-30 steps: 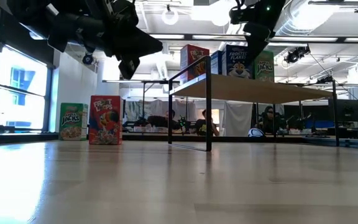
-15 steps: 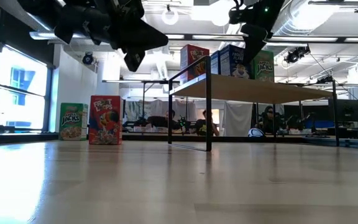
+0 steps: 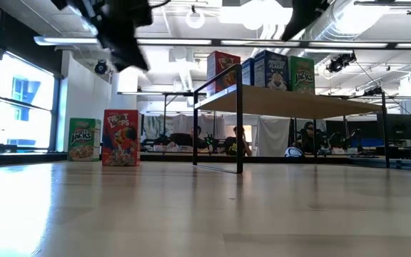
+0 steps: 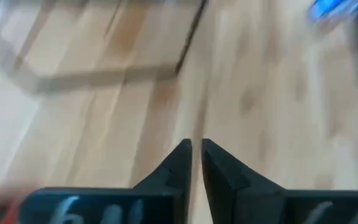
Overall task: Stack cereal on shelf
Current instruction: Put the top red cereal box on the shelf aligned with the red cereal box
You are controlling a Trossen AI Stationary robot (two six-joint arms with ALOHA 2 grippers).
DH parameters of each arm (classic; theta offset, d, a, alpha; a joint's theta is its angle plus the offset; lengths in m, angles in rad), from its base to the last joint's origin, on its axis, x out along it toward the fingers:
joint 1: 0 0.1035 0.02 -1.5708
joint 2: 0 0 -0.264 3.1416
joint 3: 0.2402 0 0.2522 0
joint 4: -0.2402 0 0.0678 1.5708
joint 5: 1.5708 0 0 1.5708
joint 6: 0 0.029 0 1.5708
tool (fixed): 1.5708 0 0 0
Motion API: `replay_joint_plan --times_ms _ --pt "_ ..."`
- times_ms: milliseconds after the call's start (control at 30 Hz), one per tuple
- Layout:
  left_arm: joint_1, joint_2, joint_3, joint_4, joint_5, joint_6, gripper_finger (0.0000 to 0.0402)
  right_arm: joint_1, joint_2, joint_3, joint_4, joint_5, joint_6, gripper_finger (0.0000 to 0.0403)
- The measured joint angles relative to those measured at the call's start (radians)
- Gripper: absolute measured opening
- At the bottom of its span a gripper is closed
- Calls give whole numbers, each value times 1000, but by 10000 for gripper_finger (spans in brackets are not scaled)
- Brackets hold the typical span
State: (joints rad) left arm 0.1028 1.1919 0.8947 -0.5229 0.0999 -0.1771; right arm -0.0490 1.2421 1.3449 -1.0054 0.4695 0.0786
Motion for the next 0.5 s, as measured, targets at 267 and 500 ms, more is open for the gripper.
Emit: replay_joint_plan --times_ms 267,500 --pt "91 -3 37 -331 -112 111 131 77 -6 -2 1 38 19 3" --pt "170 -2 64 -358 -178 233 241 85 -4 -2 -4 35 33 3"
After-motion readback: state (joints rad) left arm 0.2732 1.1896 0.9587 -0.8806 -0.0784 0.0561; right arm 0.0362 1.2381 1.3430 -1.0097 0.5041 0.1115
